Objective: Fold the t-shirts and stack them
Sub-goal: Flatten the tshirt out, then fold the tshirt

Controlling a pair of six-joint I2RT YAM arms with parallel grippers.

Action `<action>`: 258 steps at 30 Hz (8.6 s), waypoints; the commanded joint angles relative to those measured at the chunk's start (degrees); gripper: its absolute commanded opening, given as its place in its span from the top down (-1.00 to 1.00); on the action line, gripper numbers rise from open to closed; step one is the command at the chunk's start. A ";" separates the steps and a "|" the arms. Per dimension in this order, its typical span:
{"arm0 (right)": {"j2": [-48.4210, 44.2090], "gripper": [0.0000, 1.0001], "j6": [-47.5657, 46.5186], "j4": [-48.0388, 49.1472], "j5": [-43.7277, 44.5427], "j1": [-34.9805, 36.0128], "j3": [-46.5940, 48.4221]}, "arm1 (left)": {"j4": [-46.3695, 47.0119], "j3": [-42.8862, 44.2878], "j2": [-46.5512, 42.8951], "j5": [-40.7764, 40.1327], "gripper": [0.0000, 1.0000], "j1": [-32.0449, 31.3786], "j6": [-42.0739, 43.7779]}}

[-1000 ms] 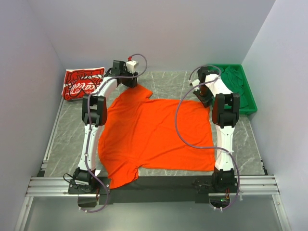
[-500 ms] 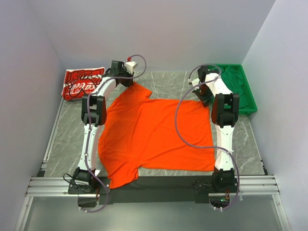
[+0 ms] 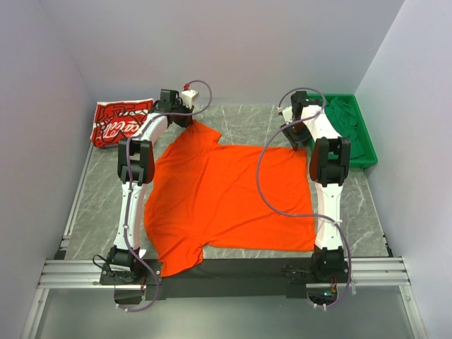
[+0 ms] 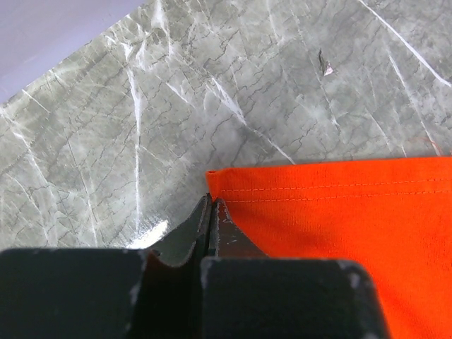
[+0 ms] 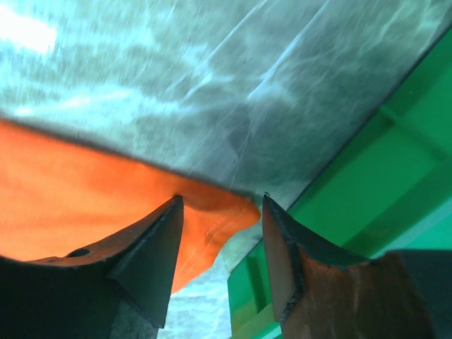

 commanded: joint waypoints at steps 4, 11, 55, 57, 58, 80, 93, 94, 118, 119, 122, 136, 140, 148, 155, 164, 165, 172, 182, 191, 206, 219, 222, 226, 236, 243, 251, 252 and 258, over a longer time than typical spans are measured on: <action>5.34 -0.10 1.42 -5.04 -1.17 -1.42 8.45 | -0.93 -0.96 -4.01 -0.23 0.99 0.45 1.39; 6.57 0.28 0.10 -10.59 -5.74 -2.48 7.84 | -1.64 -0.53 -3.92 0.55 0.99 0.98 1.12; -19.60 1.00 -5.87 4.61 -11.98 -0.28 -12.62 | 4.79 -32.48 -40.80 14.70 0.99 6.07 5.23; -21.36 1.00 -7.27 3.91 -12.86 -0.37 -14.21 | 1.89 -36.01 -45.63 15.50 0.99 6.07 6.83; -21.89 1.00 -7.80 3.56 -13.30 -0.28 -15.87 | 0.66 -39.51 -47.23 15.58 0.99 6.07 8.40; -24.63 1.00 -13.78 -0.38 -15.06 2.53 -36.55 | -15.86 -76.82 -64.66 11.63 0.98 4.40 28.54; -22.96 0.53 -10.55 -8.15 -16.22 1.21 -22.67 | -29.02 -59.87 -59.47 18.39 -0.19 8.54 31.67; -21.91 0.55 -8.19 -7.52 -15.68 1.21 -21.61 | -26.36 -59.59 -59.03 17.96 -0.20 7.06 28.40; -7.84 0.70 5.64 -7.34 -10.32 1.21 -8.86 | -13.31 -53.78 -40.56 19.45 0.10 -5.87 11.31; -7.75 0.70 5.64 -7.52 -10.32 1.21 -8.68 | -13.67 -54.40 -41.35 19.71 0.14 -6.23 11.84; -7.40 0.70 5.46 -7.87 -10.05 1.21 -7.90 | -17.36 -54.67 -41.53 21.12 0.33 -8.16 14.90; -7.22 0.70 4.58 -7.52 -8.47 1.22 -3.85 | -23.28 -50.19 -47.16 19.63 0.08 0.67 18.11; -6.00 0.70 5.37 -6.12 -6.98 1.56 -2.36 | -10.28 -52.19 -47.69 9.90 0.05 5.89 5.99; -5.38 0.70 7.83 -1.73 -4.16 2.97 -2.09 | -3.75 -46.76 -40.48 0.92 0.11 13.45 -9.41; -4.06 0.69 6.43 -1.81 -3.02 3.76 -3.14 | -3.13 -44.56 -36.97 -1.29 0.12 13.72 -14.08; -3.71 0.71 5.38 -2.07 -3.11 3.85 -5.17 | -2.52 -44.47 -34.07 4.41 0.15 13.81 -19.35; -3.62 0.71 5.37 -2.16 -3.11 3.85 -5.17 | -2.60 -44.47 -33.63 4.86 0.15 13.89 -19.79; -2.74 0.72 4.85 -3.38 -3.02 3.94 -4.73 | -2.52 -46.30 -33.79 7.15 0.55 13.89 -20.94; -3.70 0.74 4.23 -3.39 -1.88 3.85 -7.18 | -2.42 -56.77 -44.43 5.75 0.99 14.69 -19.01; -6.78 0.74 2.39 -3.30 -0.21 3.76 -9.65 | -0.93 -58.72 -39.52 -2.42 0.99 14.69 -18.74; -1.34 0.79 2.47 -3.12 -0.74 4.03 -3.86 | -3.30 -47.20 -30.55 -7.44 0.92 14.78 -17.86; -11.44 0.42 -0.43 -6.46 -10.22 2.97 -4.81 | -3.83 -47.37 -30.37 -6.30 0.86 14.86 -17.51; -10.83 0.39 -0.78 -7.51 -12.51 2.97 -5.34 | -3.83 -47.28 -30.37 -6.13 0.86 14.86 -17.42; -9.69 0.18 -2.36 -8.14 -14.01 2.88 -7.53 | -4.18 -46.93 -30.55 -6.39 0.86 14.86 -16.99; -7.22 0.31 -5.17 -8.31 -11.20 0.25 -12.01 | -4.01 -47.72 -30.72 -6.83 0.87 15.48 -16.72; -5.20 1.00 -1.41 -2.34 -4.61 0.42 -7.37 | -2.34 -47.20 -30.55 -5.16 0.99 15.57 -18.65; -1.86 1.00 1.86 8.19 5.31 2.88 -1.65 | -1.90 -40.00 -25.55 -4.98 0.99 15.48 -22.17; -1.86 1.00 1.86 9.43 7.68 2.88 -1.91 | -1.64 -39.38 -25.10 -5.68 0.99 15.48 -22.26; 0.77 1.00 1.42 11.12 11.22 3.67 2.64 | -2.51 -34.19 -22.11 -6.21 0.86 15.48 -22.96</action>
